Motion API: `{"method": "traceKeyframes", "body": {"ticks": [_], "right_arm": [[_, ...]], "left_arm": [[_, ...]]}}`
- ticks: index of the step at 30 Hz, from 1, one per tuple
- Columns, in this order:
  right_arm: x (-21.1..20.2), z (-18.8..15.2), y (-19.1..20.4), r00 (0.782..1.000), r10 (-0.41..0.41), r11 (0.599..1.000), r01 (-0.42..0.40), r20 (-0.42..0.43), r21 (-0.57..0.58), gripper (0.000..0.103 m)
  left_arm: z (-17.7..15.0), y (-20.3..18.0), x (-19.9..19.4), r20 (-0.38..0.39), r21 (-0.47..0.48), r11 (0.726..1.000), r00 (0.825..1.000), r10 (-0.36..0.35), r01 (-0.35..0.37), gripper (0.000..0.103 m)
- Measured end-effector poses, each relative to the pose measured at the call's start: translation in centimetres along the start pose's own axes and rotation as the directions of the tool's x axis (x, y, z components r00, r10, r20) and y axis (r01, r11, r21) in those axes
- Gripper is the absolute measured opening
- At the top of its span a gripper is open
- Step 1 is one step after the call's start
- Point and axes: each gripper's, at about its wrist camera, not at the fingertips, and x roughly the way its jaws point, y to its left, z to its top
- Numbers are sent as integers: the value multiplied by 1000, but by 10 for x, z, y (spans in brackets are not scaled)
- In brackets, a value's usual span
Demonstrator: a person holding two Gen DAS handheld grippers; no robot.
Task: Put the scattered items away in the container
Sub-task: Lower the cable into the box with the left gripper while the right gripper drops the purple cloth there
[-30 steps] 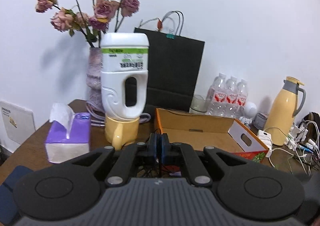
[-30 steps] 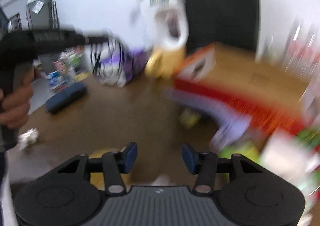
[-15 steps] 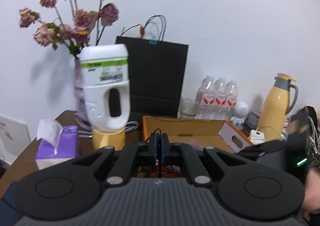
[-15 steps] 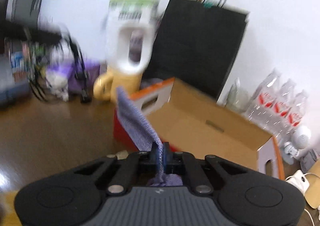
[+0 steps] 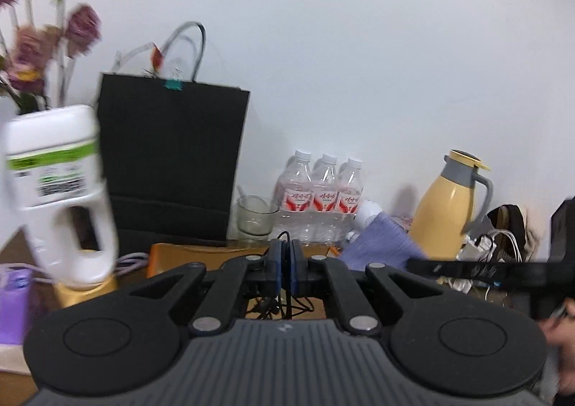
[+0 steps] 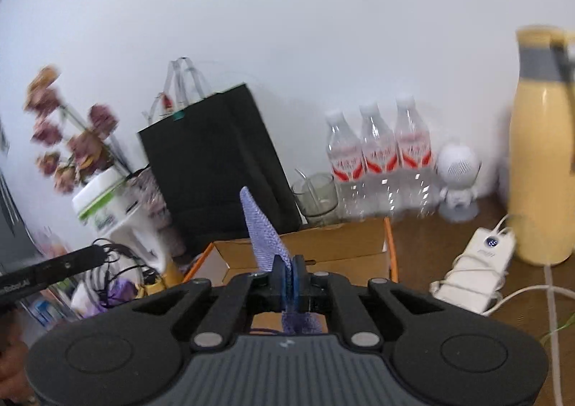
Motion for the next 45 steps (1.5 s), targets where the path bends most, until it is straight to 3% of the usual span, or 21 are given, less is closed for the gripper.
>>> {"method": "traceKeyframes", "body": {"ticks": [4,6,11,15,19,22,23,25,26,30,32,34,38,41,42,43,45], "right_arm": [[65,19,-9,996,-32,999,35,-77,41,3],[95,24,-15,992,-72,994,80,-106,74,3],[161,16,-36,977,-78,970,121,-199,211,3],[188,7,-44,962,-159,959,204,-222,197,3],[205,4,-46,939,-234,960,264,-251,91,4],[201,7,-32,935,-203,979,190,-292,-74,14],[194,9,-24,936,-190,977,151,-297,-148,24],[189,6,-12,922,-188,954,90,-339,-286,61],[191,3,-7,906,-177,943,44,-385,-330,63],[211,-19,2,842,-184,921,-33,-507,-389,53],[221,-30,4,828,-193,915,-42,-527,-401,48],[227,-37,4,825,-184,924,-40,-534,-381,47],[232,-39,2,849,-195,929,0,-491,-370,47],[239,-32,1,847,-237,936,68,-475,-346,39],[241,-31,2,846,-254,932,86,-468,-351,28],[242,-31,4,845,-260,930,90,-468,-355,6],[243,-32,12,828,-299,908,95,-475,-407,0]], "left_arm": [[13,-11,67,-33,65,994,996,89,-87,5],[13,-6,106,-89,80,989,988,130,-123,5],[-7,22,189,-237,69,971,942,238,-228,5],[-25,35,228,-333,25,979,922,200,-203,5],[-39,25,255,-380,74,978,901,209,-195,6],[-39,25,252,-398,87,982,898,187,-166,13],[-37,27,246,-391,85,984,904,176,-155,20],[-32,33,235,-358,90,983,916,180,-158,37],[-30,34,230,-346,97,981,918,191,-168,40],[-24,43,209,-309,123,968,918,249,-220,45],[-22,46,196,-291,122,963,919,264,-238,49],[-21,51,183,-270,111,962,925,269,-248,52],[-19,57,162,-230,108,954,927,297,-279,58],[-23,54,150,-219,126,952,929,300,-278,60],[-25,52,147,-214,138,951,930,300,-275,63],[-27,49,144,-207,153,949,931,302,-274,64],[-32,45,139,-193,185,942,929,315,-281,68]]}}
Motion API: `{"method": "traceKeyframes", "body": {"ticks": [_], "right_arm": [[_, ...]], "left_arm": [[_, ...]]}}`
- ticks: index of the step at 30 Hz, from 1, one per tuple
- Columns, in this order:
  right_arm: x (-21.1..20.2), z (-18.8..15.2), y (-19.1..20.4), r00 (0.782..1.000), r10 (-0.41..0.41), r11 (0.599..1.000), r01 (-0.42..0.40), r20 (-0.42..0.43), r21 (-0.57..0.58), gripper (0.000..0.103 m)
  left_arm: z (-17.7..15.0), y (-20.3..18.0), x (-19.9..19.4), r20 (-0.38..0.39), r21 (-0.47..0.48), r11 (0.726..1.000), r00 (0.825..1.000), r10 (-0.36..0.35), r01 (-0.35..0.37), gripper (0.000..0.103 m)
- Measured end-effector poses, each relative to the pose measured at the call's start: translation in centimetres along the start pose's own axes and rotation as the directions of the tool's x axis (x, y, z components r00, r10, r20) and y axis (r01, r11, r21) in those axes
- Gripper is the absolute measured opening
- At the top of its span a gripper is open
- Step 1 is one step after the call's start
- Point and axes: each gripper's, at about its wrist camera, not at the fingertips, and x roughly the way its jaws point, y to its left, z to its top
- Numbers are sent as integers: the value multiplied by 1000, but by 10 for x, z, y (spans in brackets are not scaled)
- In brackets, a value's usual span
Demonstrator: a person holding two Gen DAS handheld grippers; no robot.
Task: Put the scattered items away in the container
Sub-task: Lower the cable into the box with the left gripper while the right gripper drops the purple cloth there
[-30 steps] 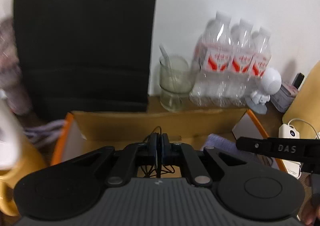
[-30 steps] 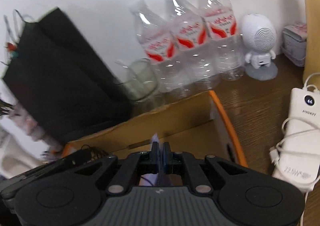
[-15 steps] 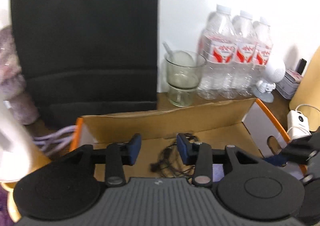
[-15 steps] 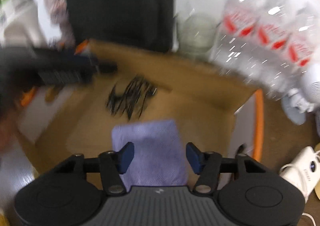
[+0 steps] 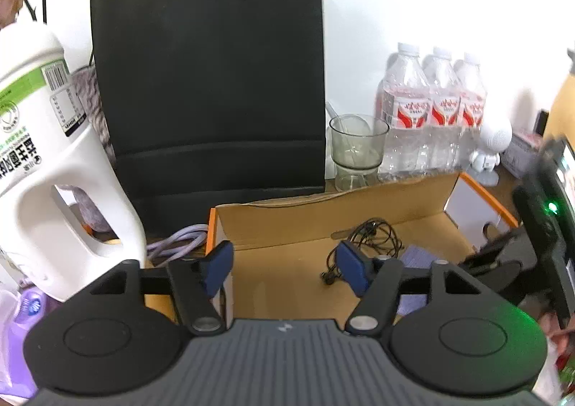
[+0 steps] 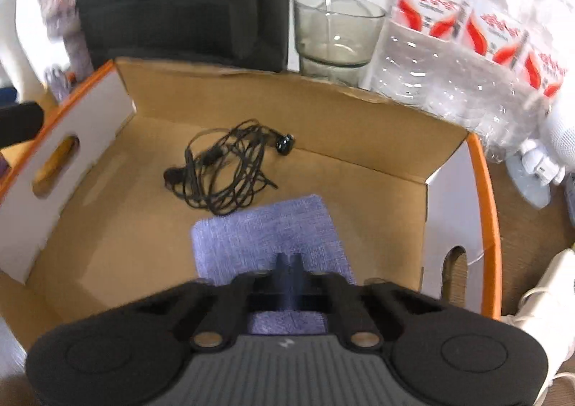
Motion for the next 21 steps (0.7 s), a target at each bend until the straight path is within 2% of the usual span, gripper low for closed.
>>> {"method": "traceKeyframes", "body": {"ticks": [2,4,8,9,10,12,16,21], "right_arm": [[1,6,3,999,-30,1000,30,-14,-10,0],[6,14,-5,998,-69,997,70,-13,33,0],[12,26,-37,997,-75,977,76,-16,199,1],[7,24,-43,998,-60,971,58,-2,231,5],[-1,21,-47,999,-42,968,37,13,248,13],[-18,8,-51,999,-22,966,11,39,260,19],[-39,-23,-48,999,18,960,-31,51,277,19],[-53,-48,-31,999,14,961,-28,53,277,21]], "left_arm": [[-4,-2,0,-9,12,1000,1000,1,-1,68],[-6,-3,0,-24,2,1000,1000,-2,2,67],[-14,-6,-4,-61,7,1000,998,-17,18,66],[-16,-5,-6,-67,6,1000,998,-22,23,66],[-18,-4,-5,-73,-1,1000,997,-30,30,66],[-25,-1,-3,-97,-21,999,995,-38,36,66],[-35,-1,9,-129,-47,998,990,-56,51,66],[-40,0,18,-153,-33,999,988,-37,33,66]]}}
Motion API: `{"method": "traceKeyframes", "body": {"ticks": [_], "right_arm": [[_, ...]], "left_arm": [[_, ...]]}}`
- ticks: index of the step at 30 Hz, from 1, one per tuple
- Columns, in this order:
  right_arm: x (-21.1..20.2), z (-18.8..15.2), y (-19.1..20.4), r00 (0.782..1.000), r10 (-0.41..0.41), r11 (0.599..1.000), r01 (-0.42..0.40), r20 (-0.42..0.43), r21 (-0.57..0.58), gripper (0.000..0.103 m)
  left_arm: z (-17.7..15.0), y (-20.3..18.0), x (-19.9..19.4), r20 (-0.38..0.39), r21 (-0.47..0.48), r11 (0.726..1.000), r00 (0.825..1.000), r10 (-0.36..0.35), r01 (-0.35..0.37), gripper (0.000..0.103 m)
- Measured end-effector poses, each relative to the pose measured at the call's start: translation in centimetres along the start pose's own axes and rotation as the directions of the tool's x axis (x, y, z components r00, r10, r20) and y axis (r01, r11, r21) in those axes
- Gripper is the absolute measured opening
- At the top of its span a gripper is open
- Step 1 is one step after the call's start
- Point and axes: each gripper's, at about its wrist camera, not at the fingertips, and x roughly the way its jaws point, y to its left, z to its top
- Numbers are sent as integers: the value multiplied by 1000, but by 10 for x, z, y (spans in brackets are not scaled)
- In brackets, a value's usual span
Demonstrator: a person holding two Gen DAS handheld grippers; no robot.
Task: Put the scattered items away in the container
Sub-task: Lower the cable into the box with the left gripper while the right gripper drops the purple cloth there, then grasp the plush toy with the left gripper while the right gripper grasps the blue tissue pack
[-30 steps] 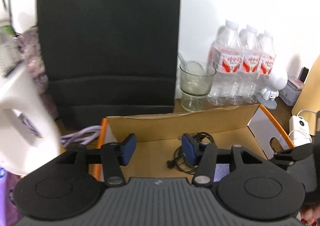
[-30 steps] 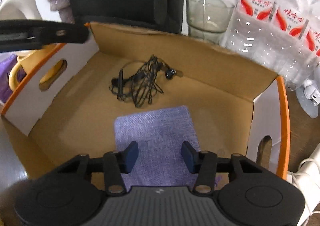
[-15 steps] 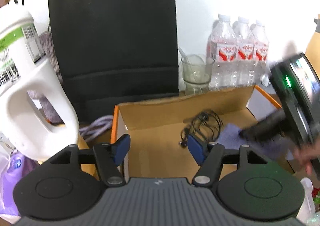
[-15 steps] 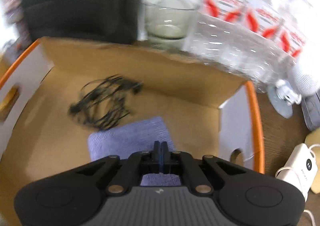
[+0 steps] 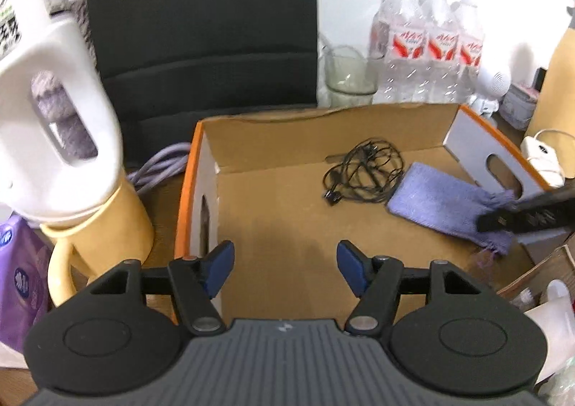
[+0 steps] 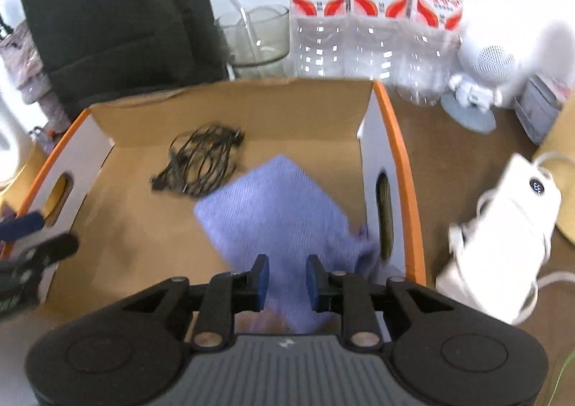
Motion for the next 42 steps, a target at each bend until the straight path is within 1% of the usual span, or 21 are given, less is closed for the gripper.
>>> {"method": "traceKeyframes", "body": {"ticks": [3,5,8,9,10,11,13,15,16,22,24,26,27,28,29,31,33,36,38,40,42], "right_arm": [[-7,-10,2,1000,-6,1000,6,-4,0,22],[-10,-11,3,1000,-5,1000,5,-3,10,27],[-36,-13,12,998,-11,1000,11,60,-9,32],[-52,-15,16,995,-6,1000,8,95,-23,37],[-67,-18,19,991,-2,999,7,131,-39,50],[-85,-23,24,984,-1,998,11,176,-58,57],[-117,-36,32,967,-2,996,26,256,-90,78],[-148,-57,39,945,11,991,34,326,-131,85],[-161,-68,41,934,24,989,29,357,-143,92],[-206,-148,44,867,74,985,13,493,-170,103],[-213,-176,43,843,64,990,16,535,-143,103],[-219,-206,43,820,55,990,28,569,-137,103],[-218,-217,43,820,53,990,30,570,-136,103],[-217,-227,44,833,63,989,19,549,-143,103],[-214,-237,44,857,113,983,-23,504,-182,102],[-205,-250,49,892,178,967,-80,416,-242,87],[-199,-261,59,911,184,951,-70,370,-300,79],[-191,-272,72,930,158,933,-31,333,-357,79],[-190,-275,77,933,154,927,-22,325,-374,78],[-191,-278,78,934,164,927,-35,319,-374,79],[-189,-281,81,937,164,925,-37,309,-377,79]], "left_arm": [[0,9,0,-11,-30,1000,1000,-11,10,65],[2,12,-9,-10,-53,998,1000,-14,13,65],[2,8,-39,40,-28,999,999,-17,18,71],[1,5,-55,69,-9,1000,998,-10,11,77],[0,4,-67,97,3,1000,995,-7,7,79],[-3,2,-82,130,16,1000,991,-9,7,83],[-12,0,-110,180,29,1000,984,-11,6,90],[-27,-1,-137,231,18,1000,973,-11,7,103],[-38,-1,-150,262,12,1000,965,-12,9,103],[-109,-6,-198,359,49,999,933,-17,-1,103],[-135,-3,-204,356,64,997,932,-63,43,103],[-163,2,-208,336,92,986,928,-159,136,103],[-174,3,-210,317,105,979,927,-200,176,103],[-184,3,-210,291,121,969,926,-241,214,103],[-193,2,-211,269,138,961,924,-270,241,103],[-208,-6,-214,229,221,931,913,-338,290,103],[-217,-19,-215,217,318,907,910,-354,277,103],[-219,-29,-200,167,399,888,934,-316,229,103],[-218,-27,-185,95,398,896,962,-255,198,102],[-219,-17,-171,57,362,921,982,-178,146,100],[-218,-4,-168,63,263,963,994,-85,65,99]]}}
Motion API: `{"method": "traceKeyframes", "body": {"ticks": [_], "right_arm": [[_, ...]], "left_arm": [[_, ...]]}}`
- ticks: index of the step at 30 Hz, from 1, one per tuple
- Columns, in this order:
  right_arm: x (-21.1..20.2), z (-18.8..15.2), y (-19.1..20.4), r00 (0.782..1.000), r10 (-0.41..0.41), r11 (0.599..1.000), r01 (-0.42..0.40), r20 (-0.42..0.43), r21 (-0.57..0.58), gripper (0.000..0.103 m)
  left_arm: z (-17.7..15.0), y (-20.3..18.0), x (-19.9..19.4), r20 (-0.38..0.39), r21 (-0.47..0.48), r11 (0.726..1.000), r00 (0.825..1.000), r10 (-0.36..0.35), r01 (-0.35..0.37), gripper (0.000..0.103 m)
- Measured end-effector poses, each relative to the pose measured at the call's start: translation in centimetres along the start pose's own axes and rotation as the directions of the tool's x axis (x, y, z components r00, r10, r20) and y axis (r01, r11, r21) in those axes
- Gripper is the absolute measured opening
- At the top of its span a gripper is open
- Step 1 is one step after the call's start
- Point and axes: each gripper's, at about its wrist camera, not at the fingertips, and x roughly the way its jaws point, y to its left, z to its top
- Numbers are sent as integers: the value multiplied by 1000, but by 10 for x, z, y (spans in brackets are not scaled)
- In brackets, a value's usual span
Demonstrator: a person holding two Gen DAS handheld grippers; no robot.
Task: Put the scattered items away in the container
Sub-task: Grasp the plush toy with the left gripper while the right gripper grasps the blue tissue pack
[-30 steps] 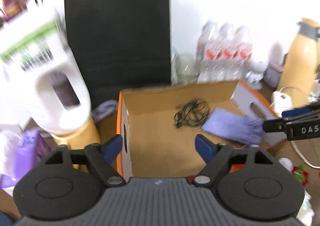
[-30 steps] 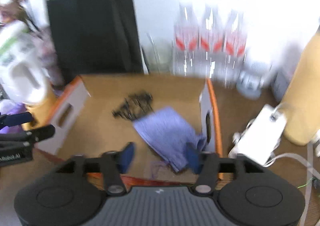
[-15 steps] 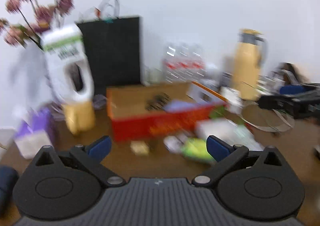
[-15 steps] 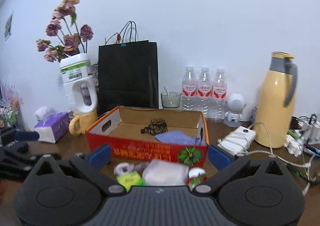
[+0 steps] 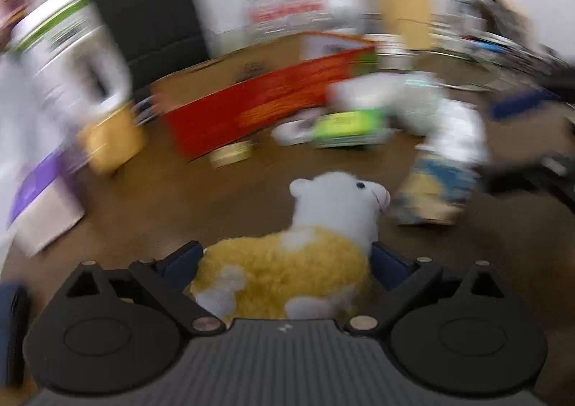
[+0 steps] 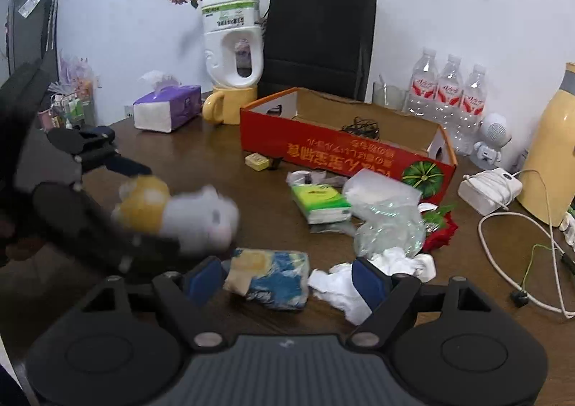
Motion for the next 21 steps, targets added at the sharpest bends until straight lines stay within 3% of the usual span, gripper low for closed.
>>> {"method": "traceKeyframes", "body": {"ticks": [2,3,5,6,8,11,14,16,18,19,21], "right_arm": [[8,-2,5,1000,-4,1000,4,-17,0,79],[12,-3,7,1000,-1,1000,1,-28,1,79],[18,-6,10,999,16,1000,-16,-42,-1,79],[20,-7,12,999,23,1000,-23,-48,-3,79],[27,-8,14,998,30,999,-31,-63,-8,79],[35,-11,17,997,17,1000,-18,-76,-13,79],[41,-11,14,996,-7,1000,8,-85,12,79],[45,-12,12,995,-26,999,29,-95,35,78],[50,-12,11,993,-34,998,39,-111,47,69],[52,-12,11,993,-32,998,38,-116,49,61],[54,-11,10,993,-30,998,37,-110,60,59]], "left_arm": [[-3,8,-5,-27,-131,991,999,29,-32,101],[-4,9,-12,-34,-170,985,999,-8,3,103],[-5,7,-30,-2,-148,979,990,-143,141,103],[-4,9,-38,26,-136,975,984,-174,176,103],[-1,18,-46,64,-108,979,984,-165,171,103],[-2,30,-35,56,-49,986,986,-155,157,103],[-4,28,-17,9,-59,974,976,-220,220,102],[-7,15,-11,-8,-28,968,968,-251,251,89],[-9,8,-6,-37,-13,968,967,-251,251,64],[-9,6,-3,-39,-31,968,967,-252,251,58],[-10,10,-2,-27,-72,966,967,-253,250,52]]}}
